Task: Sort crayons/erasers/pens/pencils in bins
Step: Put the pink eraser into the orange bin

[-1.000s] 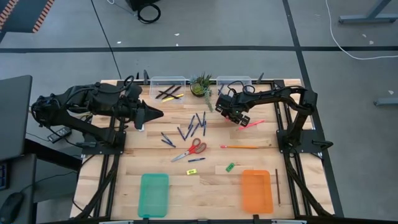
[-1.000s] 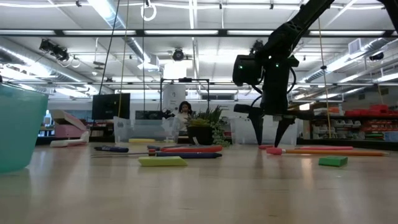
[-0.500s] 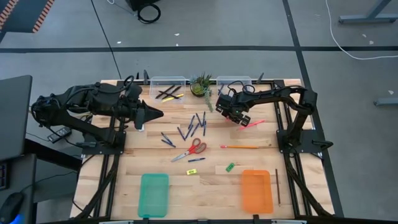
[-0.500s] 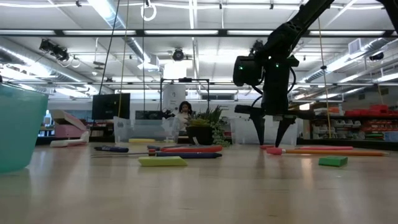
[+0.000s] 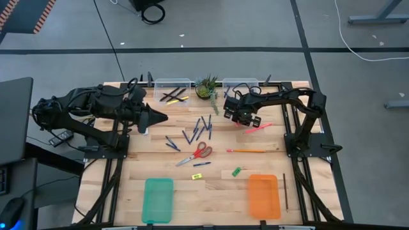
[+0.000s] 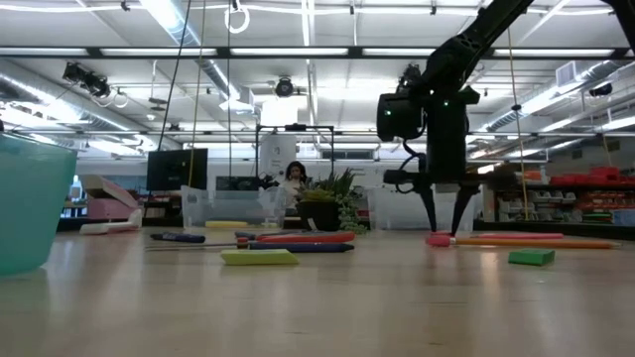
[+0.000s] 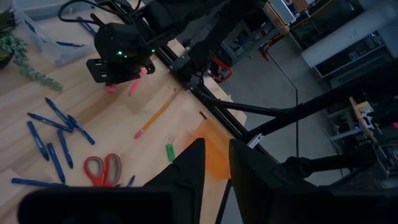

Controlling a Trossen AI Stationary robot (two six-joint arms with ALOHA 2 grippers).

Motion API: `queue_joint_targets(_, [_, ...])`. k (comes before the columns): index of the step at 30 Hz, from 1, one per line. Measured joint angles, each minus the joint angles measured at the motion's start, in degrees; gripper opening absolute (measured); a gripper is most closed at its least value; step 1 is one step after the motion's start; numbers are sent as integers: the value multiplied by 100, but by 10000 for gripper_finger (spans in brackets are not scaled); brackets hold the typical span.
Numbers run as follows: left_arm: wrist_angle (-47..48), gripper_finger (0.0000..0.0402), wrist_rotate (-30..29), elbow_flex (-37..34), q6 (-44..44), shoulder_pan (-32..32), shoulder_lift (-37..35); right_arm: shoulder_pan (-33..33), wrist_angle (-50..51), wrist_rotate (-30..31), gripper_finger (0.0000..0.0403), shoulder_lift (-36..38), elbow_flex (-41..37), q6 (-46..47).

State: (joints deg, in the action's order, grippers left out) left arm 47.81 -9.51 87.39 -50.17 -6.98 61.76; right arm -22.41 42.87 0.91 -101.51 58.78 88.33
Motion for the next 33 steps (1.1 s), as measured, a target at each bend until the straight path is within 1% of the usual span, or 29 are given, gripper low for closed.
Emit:
queue_joint_targets(3, [0,82,40,0,2,0,0,83,75,-196,124,2,-4,-49])
queue_joint_targets(8, [0,80,37,0,2,0,0,308,209,-793,124,-6,-29,-111])
queue_joint_targets(9, [0,79,38,0,2,0,0,359,222,-803,124,-12,-33,-119])
queue_joint_targets(15, [2,83,38,0,134,0,0,460,215,-773,124,-13,-30,-8])
queue_joint_targets(23, [0,79,36,0,201,0,0,541,212,-515,140,-11,-30,-56])
queue_joint_targets(30, [0,84,80,0,199,0,0,500,175,-359,140,-9,-30,-63])
queue_joint_targets(33, [0,86,81,0,256,0,0,500,161,-335,132,-7,-28,-60])
